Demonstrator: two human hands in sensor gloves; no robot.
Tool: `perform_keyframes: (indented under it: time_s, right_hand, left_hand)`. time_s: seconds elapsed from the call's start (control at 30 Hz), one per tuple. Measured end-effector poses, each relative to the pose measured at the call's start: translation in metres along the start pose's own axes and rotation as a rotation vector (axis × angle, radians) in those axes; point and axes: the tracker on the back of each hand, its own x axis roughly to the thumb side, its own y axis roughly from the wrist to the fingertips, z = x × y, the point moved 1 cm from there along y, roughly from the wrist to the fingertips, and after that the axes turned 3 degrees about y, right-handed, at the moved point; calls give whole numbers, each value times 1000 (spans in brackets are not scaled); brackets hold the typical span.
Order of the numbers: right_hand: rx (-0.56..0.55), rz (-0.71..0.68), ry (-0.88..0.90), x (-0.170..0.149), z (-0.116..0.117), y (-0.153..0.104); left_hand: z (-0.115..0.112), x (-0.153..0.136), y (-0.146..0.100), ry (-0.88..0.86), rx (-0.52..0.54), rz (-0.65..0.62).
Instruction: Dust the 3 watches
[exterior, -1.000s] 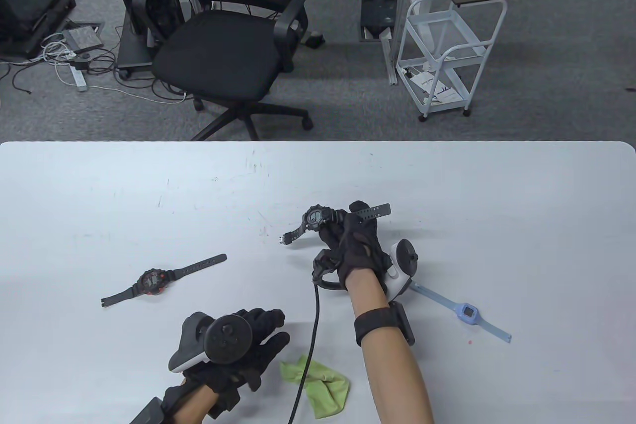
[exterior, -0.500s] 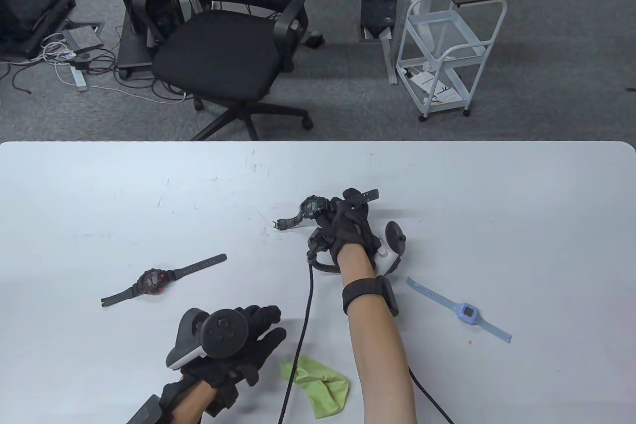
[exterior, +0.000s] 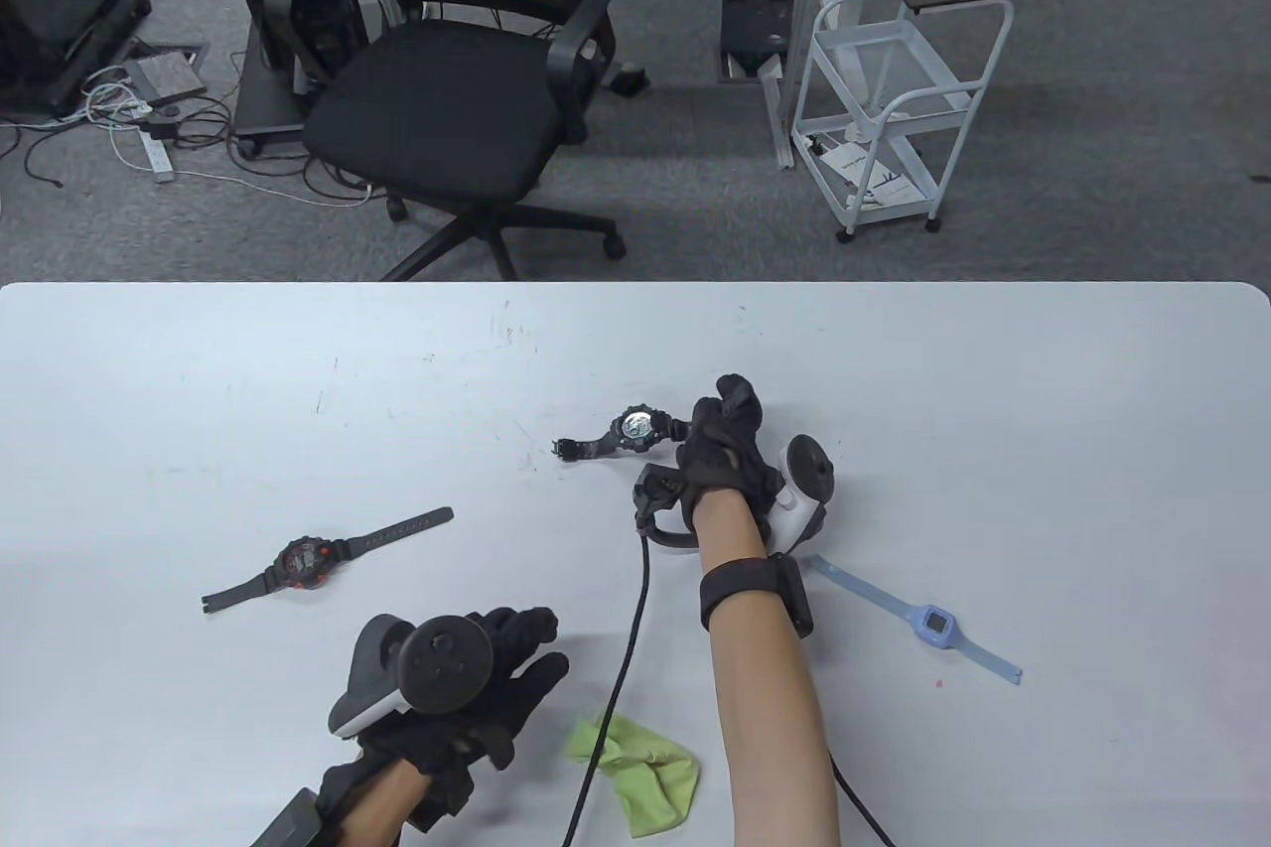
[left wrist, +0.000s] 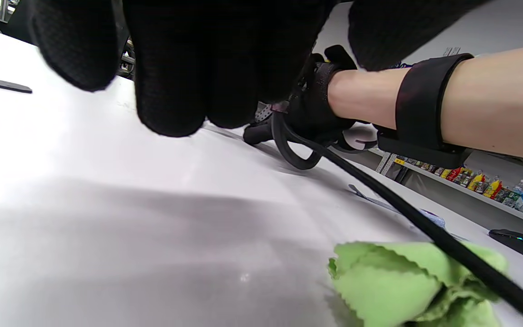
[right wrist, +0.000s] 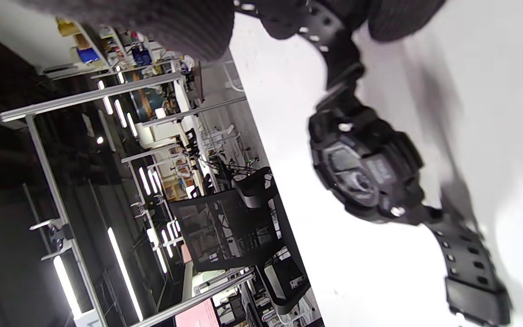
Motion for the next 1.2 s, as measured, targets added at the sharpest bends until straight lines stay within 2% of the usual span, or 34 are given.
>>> perform_keyframes:
  time_s: [0.23, 0.3, 0.4, 0.57, 0.67, 0.77, 0.83, 0.87, 0.93, 1.0, 1.07, 1.13, 1.2]
  right_hand:
    - [-55, -43, -115, 21, -18, -12]
    - [-91, -98, -133, 32, -25, -19]
    - [-78, -183, -78, 50, -31, -33]
    - [42, -310, 15, 84, -32, -65]
    - [165, -363, 3, 101, -32, -95]
    - [295, -412, -157, 109, -31, -123]
    - [413, -444, -328, 110, -28, -143]
    - [475, -448, -488, 106, -26, -157]
    - [571, -479, -713, 95, -23, -174]
    - [595, -520, -916, 82, -20, -188]
    - [695, -526, -1140, 63, -14, -201]
    - [795, -495, -1333, 45, -8, -211]
    - [861, -457, -1454, 30, -5, -217]
  left_hand:
    - [0, -1, 0, -1, -4, 2]
    - [1, -1, 0, -2, -4, 5]
    - [1, -4, -1, -13, -3, 12]
    - [2, -5, -1, -16, -1, 17]
    - [2, -5, -1, -6, -3, 18]
    - [3, -7, -2, -6, -2, 25]
    - [4, -9, -2, -8, 1, 33]
    - [4, -10, -3, -11, 3, 38]
    - [4, -12, -3, -12, -3, 44]
    - [4, -12, -2, -11, -3, 46]
    - [4, -12, -3, -10, -5, 48]
    - [4, -12, -3, -8, -6, 49]
    - [4, -12, -3, -8, -9, 50]
